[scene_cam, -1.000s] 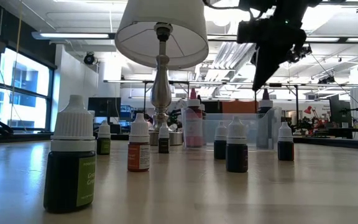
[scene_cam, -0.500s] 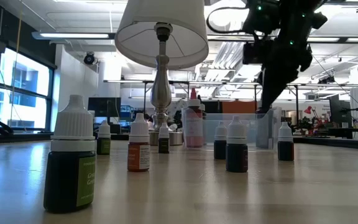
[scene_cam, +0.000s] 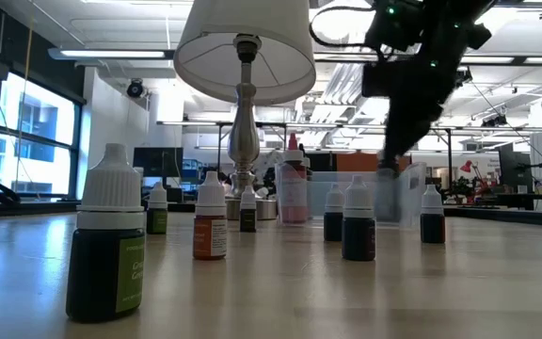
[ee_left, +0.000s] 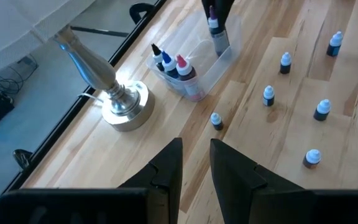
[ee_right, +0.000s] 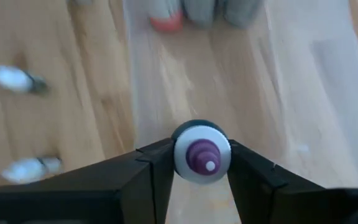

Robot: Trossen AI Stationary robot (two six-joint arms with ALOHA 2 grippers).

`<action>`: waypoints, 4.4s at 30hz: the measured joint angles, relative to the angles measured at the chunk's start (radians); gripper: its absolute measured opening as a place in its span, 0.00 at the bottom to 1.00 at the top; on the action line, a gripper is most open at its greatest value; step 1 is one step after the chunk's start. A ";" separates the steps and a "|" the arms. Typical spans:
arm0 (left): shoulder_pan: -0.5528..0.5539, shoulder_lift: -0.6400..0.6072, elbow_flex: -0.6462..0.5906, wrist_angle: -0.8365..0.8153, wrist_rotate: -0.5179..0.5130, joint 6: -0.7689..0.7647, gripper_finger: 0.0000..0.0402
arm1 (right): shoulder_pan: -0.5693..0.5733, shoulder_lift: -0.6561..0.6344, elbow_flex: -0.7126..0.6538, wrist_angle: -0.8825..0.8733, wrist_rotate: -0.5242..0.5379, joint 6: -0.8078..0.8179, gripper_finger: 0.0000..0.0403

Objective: Pick & Place food coloring
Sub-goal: Adjust the large violet food coloring bottle on the transparent bin, then put the top small green food coloring bottle into the transparent bin

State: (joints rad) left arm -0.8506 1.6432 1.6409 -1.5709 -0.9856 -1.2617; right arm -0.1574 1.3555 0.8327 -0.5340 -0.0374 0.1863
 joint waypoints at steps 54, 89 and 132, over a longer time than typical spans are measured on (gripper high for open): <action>0.000 0.000 0.000 0.000 0.026 0.048 0.20 | -0.075 0.114 0.004 0.500 0.106 -0.116 0.44; 0.291 -0.668 -1.028 1.456 0.460 0.887 0.20 | 0.343 -0.117 0.004 0.244 0.229 0.031 0.43; 0.493 -0.204 -1.067 1.635 0.675 0.835 0.50 | 0.334 -0.053 0.004 0.382 0.270 0.022 0.43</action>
State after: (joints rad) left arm -0.3571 1.4387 0.5735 0.0639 -0.3104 -0.4267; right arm 0.1764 1.3022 0.8364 -0.1520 0.2325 0.2085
